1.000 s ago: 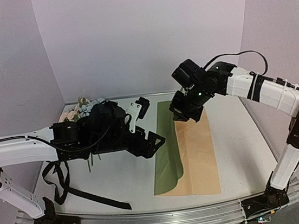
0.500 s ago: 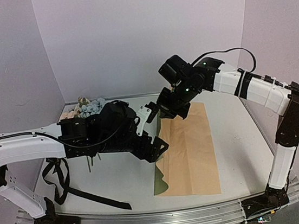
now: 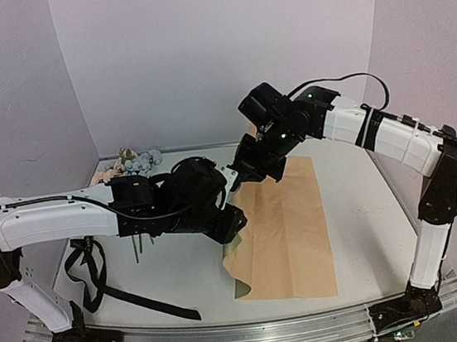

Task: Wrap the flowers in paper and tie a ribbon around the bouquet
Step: Pass from the right arm to the left

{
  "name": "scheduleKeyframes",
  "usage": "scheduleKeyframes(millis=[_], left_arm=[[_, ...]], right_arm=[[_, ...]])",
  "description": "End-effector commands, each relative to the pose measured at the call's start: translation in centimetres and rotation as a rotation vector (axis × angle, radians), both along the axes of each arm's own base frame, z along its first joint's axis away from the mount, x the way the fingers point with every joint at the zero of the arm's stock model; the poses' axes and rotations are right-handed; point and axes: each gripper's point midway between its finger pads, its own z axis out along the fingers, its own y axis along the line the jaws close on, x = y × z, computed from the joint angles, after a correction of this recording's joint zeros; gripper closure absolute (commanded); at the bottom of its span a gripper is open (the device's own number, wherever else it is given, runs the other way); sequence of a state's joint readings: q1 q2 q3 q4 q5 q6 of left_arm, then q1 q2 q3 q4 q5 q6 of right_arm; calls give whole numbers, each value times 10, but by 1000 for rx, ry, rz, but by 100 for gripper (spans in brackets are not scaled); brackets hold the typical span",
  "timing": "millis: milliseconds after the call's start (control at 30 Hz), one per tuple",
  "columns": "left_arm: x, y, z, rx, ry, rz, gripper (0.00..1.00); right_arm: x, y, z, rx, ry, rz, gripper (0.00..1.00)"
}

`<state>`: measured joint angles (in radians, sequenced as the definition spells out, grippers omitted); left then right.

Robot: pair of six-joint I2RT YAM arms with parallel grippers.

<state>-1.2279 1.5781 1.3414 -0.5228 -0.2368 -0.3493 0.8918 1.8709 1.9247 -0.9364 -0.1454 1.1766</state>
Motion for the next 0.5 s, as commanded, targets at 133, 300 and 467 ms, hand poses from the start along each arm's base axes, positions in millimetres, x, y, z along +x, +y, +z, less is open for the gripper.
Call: scheduleKeyframes(millis=[133, 300, 467], left_arm=[[56, 46, 10, -71, 26, 304, 92], [85, 95, -13, -97, 106, 504, 99], [99, 133, -34, -83, 139, 662, 100]], right_arm=[[-5, 6, 6, -8, -43, 137, 88], [-4, -18, -5, -50, -69, 196, 40], [1, -56, -32, -101, -101, 188, 15]])
